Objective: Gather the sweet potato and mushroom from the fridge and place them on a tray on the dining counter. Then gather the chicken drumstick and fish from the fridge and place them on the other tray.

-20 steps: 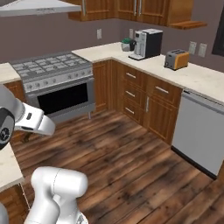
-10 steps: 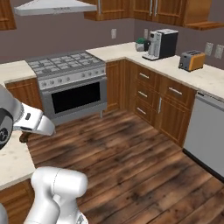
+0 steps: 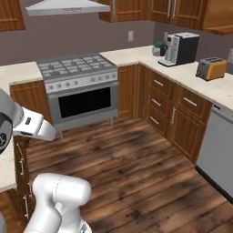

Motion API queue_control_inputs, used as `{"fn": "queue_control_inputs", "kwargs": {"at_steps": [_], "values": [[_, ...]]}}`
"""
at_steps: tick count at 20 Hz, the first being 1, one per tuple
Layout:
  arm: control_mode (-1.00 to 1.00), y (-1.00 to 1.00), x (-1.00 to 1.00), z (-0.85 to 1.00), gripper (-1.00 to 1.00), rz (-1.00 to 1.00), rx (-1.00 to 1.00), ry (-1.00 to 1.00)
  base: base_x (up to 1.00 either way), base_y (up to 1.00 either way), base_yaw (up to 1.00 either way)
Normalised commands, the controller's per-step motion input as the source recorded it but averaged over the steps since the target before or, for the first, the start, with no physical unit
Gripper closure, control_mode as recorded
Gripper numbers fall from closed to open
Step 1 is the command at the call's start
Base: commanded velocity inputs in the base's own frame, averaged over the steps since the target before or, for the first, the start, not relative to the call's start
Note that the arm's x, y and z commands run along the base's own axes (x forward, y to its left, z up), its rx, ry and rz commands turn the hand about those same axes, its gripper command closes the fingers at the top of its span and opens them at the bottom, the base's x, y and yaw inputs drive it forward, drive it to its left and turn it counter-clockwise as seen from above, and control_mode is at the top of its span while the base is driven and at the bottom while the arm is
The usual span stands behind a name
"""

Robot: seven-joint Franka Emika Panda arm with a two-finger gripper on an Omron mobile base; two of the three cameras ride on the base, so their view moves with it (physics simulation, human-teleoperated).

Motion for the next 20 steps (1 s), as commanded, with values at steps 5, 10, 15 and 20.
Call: {"fn": "queue_control_inputs", "kwargs": {"at_steps": [5, 10, 15, 20], "values": [[1.0, 0.0, 0.0, 0.0, 1.0, 0.0, 0.0, 0.0, -0.2, -0.41, 0.23], [1.0, 0.0, 0.0, 0.0, 1.0, 0.0, 0.0, 0.0, -0.75, 0.27, 0.27], [1.0, 0.0, 0.0, 0.0, 1.0, 0.0, 0.0, 0.0, -0.39, 0.44, 0.29], [1.0, 0.0, 0.0, 0.0, 1.0, 0.0, 0.0, 0.0, -0.02, 0.44, 0.31]]}}
